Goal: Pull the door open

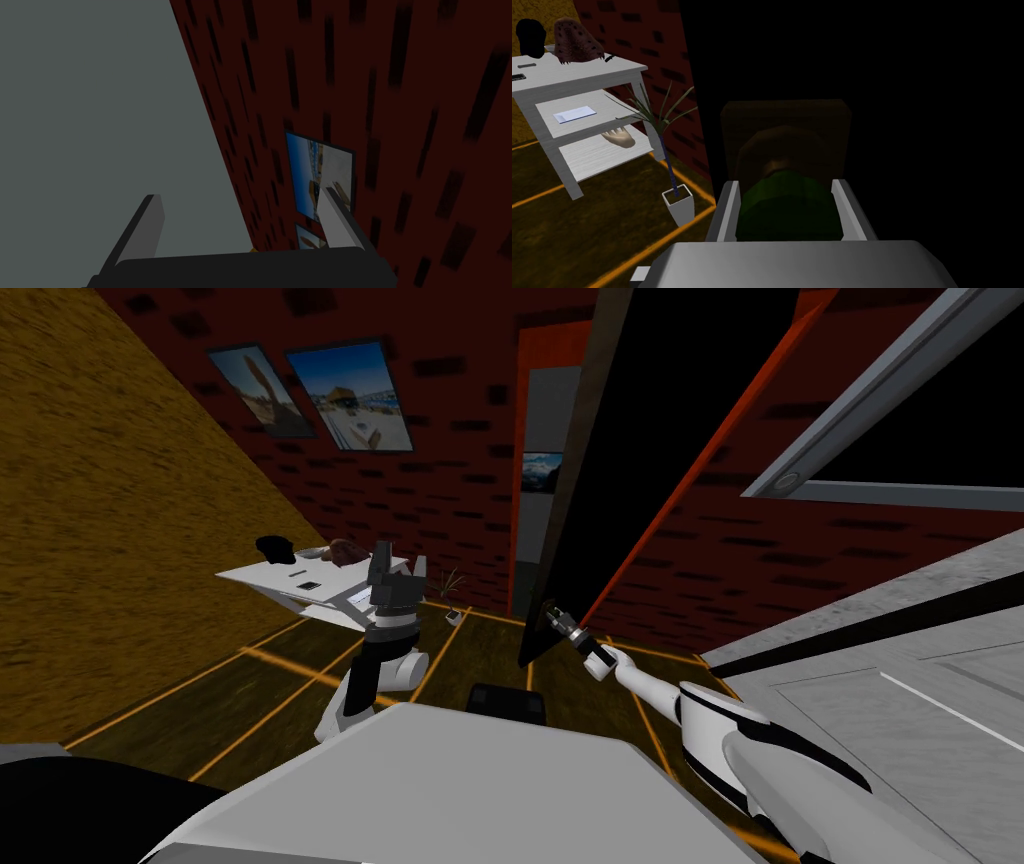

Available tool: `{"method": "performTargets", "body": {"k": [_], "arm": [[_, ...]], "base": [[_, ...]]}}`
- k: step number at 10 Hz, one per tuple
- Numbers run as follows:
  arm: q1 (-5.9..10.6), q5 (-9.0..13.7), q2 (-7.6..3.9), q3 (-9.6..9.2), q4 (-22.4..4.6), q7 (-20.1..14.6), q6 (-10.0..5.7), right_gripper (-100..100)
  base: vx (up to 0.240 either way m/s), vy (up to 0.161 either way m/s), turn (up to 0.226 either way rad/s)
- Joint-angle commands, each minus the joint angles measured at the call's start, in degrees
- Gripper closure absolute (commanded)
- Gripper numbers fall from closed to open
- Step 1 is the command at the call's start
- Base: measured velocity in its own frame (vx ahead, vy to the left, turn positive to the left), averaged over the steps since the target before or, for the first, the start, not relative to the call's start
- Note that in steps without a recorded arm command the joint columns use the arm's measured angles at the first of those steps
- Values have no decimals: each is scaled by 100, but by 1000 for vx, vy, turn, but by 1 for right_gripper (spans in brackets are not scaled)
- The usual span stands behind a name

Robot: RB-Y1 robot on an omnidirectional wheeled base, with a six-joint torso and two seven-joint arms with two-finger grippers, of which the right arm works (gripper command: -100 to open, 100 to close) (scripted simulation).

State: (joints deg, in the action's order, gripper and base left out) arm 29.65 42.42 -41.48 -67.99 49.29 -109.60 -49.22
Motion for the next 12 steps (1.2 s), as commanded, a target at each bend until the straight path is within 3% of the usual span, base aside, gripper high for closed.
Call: {"method": "performTargets", "body": {"k": [1,7,8,12], "arm": [[-6,-47,-71,-131,-65,-134,-203,100],[60,-172,-325,-497,-335,-575,-805,100],[47,-156,-308,-462,-308,-523,-706,100],[84,-173,-355,-654,-436,-652,-962,100]], "base": [[-151,-197,169],[-136,-161,136],[-45,-65,30],[-91,-159,131]]}}
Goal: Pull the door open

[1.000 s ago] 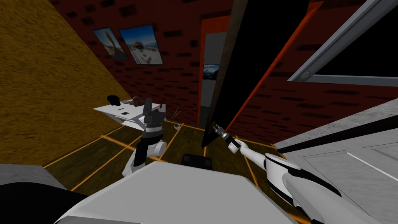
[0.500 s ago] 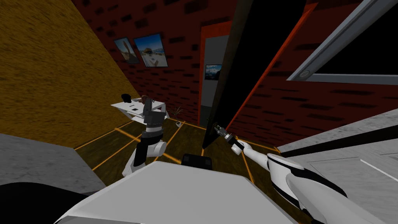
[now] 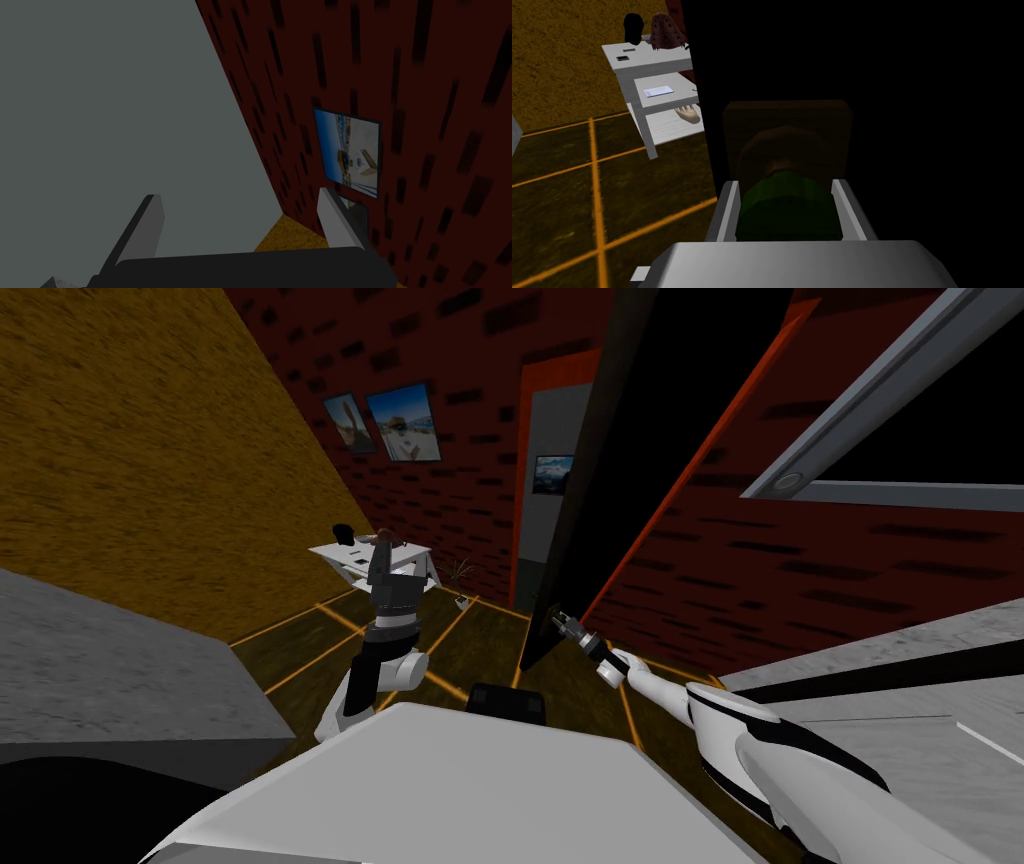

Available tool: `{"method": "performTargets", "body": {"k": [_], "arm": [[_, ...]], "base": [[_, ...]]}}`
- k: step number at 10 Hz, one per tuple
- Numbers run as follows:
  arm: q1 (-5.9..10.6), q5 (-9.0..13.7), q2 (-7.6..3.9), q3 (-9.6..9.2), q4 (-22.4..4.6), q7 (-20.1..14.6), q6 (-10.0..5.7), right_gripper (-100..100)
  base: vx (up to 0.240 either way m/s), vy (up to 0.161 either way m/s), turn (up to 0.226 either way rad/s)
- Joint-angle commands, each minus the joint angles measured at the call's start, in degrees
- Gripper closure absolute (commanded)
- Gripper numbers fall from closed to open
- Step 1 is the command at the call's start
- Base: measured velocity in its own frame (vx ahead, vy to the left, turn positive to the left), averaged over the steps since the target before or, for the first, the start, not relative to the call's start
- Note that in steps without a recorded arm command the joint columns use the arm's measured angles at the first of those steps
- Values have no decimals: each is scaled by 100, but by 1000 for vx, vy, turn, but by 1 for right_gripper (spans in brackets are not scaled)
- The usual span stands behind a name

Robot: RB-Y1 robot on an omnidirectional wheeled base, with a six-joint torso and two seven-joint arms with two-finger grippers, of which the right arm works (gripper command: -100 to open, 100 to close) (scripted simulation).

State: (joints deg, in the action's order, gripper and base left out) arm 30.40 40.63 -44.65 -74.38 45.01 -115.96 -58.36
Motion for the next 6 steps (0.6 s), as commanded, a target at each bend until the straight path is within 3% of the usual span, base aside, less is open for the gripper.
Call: {"method": "performTargets", "body": {"k": [1,6], "arm": [[15,5,-44,-40,-25,-33,-82,100],[74,-10,-95,-259,-179,-180,-386,100]], "base": [[-123,-124,107],[-125,-169,128]]}}
